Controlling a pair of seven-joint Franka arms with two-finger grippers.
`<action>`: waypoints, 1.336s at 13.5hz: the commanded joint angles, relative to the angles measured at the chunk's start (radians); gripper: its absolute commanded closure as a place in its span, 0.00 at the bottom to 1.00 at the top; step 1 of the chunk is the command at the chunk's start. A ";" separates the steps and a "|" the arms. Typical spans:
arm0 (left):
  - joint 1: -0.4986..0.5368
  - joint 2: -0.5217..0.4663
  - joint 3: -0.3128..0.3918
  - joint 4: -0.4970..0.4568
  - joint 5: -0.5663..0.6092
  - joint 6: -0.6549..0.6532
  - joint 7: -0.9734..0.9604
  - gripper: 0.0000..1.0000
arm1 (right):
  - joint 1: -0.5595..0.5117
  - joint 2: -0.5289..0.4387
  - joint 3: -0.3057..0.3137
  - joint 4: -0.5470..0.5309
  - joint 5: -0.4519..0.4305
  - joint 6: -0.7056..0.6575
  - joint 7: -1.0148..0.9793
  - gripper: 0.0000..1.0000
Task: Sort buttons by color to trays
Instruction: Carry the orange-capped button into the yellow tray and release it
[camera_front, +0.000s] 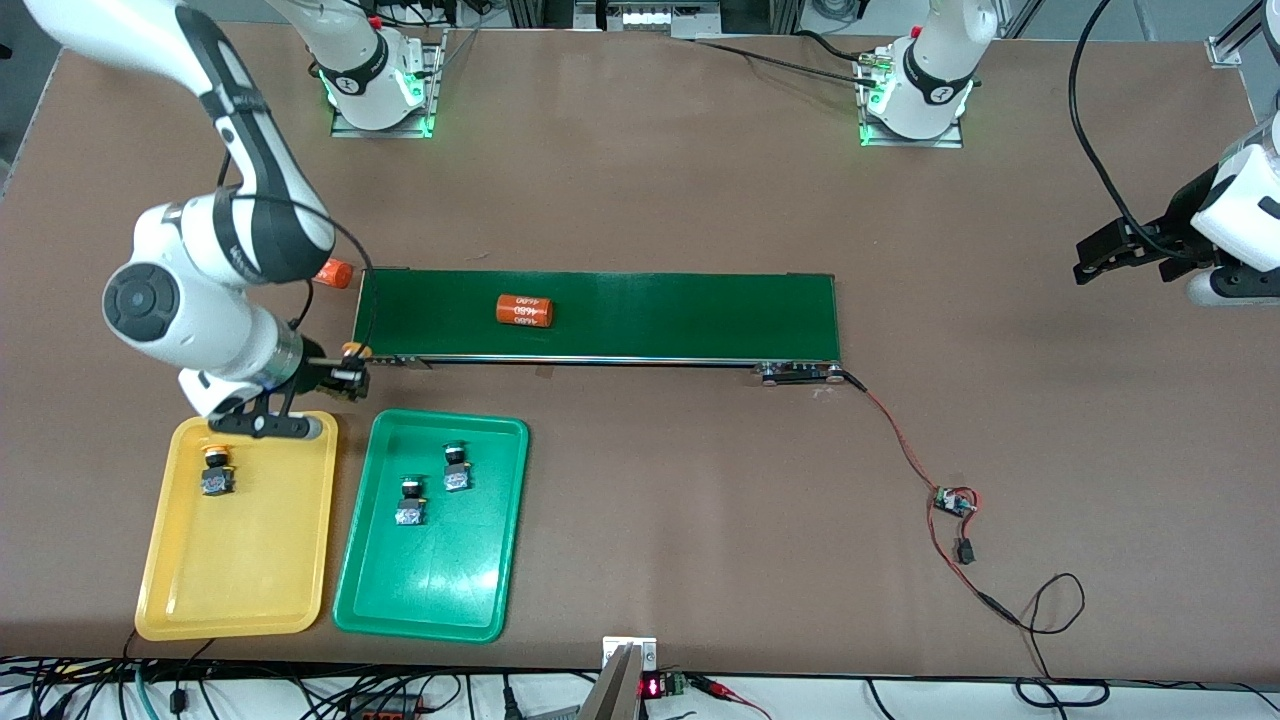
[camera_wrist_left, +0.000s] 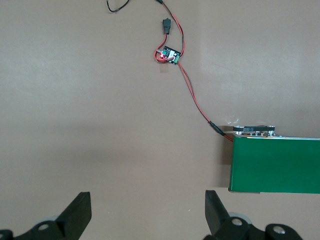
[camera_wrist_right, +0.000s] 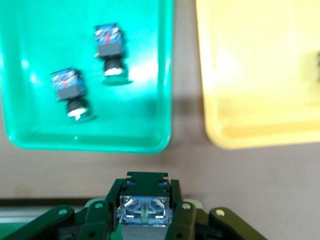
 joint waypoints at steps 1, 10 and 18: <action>0.000 -0.012 -0.007 -0.006 0.015 -0.001 0.008 0.00 | -0.016 0.129 -0.014 0.132 -0.054 -0.013 -0.067 0.84; -0.010 -0.018 -0.007 -0.004 0.016 0.051 0.011 0.00 | -0.065 0.301 -0.118 0.135 -0.147 0.304 -0.268 0.84; -0.009 -0.019 -0.007 -0.004 0.016 0.043 0.020 0.00 | -0.070 0.298 -0.122 0.133 -0.141 0.324 -0.277 0.09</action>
